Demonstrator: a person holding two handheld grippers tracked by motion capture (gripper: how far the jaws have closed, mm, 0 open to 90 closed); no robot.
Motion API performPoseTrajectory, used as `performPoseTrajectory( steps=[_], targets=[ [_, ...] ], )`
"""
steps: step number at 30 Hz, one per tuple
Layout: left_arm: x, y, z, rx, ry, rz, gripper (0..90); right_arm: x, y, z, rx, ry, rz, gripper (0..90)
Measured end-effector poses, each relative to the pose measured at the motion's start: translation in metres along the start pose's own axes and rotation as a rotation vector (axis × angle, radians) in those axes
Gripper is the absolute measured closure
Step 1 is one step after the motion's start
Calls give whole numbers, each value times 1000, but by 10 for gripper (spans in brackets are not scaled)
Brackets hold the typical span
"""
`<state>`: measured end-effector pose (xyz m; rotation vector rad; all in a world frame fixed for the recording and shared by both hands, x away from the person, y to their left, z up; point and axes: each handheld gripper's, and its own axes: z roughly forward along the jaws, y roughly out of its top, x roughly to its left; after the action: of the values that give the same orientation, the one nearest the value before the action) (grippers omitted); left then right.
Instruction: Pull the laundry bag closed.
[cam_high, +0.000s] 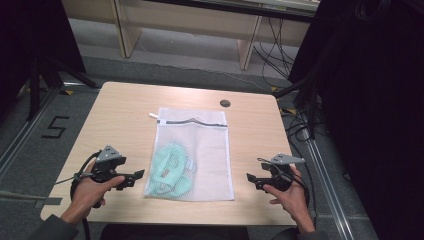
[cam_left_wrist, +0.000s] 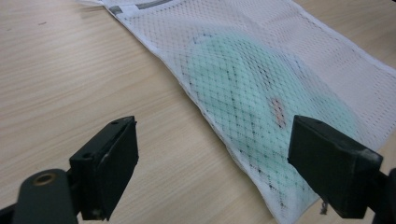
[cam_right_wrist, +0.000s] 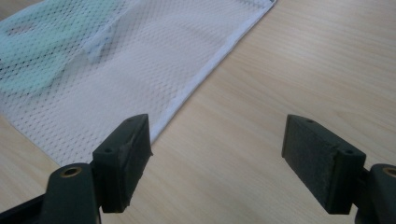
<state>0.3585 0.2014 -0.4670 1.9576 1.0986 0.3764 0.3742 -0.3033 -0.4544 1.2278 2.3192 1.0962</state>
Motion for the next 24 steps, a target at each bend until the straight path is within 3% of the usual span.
performPoseTrajectory(
  steps=[2, 4, 8, 9, 10, 13, 15, 18, 20, 21, 22, 24],
  targets=[
    [-2, -1, 2, -13, -1, -16, 154, 0, 0, 0, 14, 7, -1, 247],
    [-2, 0, 1, -3, 3, 14, 154, 1, -1, 2, 8, 13, 10, 245],
    [-5, -1, 3, 3, -21, -7, 158, 2, 1, 1, 0, 7, -3, 266],
    [-5, -1, 3, 16, -26, 9, 158, 3, 1, 2, -8, 4, -6, 266],
    [-5, 0, 3, 26, -26, 17, 158, 3, 1, 2, -2, 5, -30, 266],
    [-8, -1, 5, 15, -25, 11, 157, 5, 2, 4, 1, 1, -42, 266],
    [-9, 0, 6, 14, -34, 27, 155, 2, 2, 5, -9, -4, -96, 267],
    [-13, 0, 8, 24, -51, 25, 159, 8, 3, 5, -1, -1, -72, 288],
    [-14, 0, 9, 30, -56, 41, 170, 7, 5, 5, -8, 4, -104, 338],
    [-14, 0, 9, 30, -56, 41, 170, 10, 5, 4, 12, 17, -67, 343],
    [-15, 1, 10, 34, -63, 54, 173, 8, 5, 5, -12, 8, -107, 352],
    [-16, 1, 10, 34, -58, 55, 180, 8, 6, 5, -24, 11, -108, 362]
  ],
)
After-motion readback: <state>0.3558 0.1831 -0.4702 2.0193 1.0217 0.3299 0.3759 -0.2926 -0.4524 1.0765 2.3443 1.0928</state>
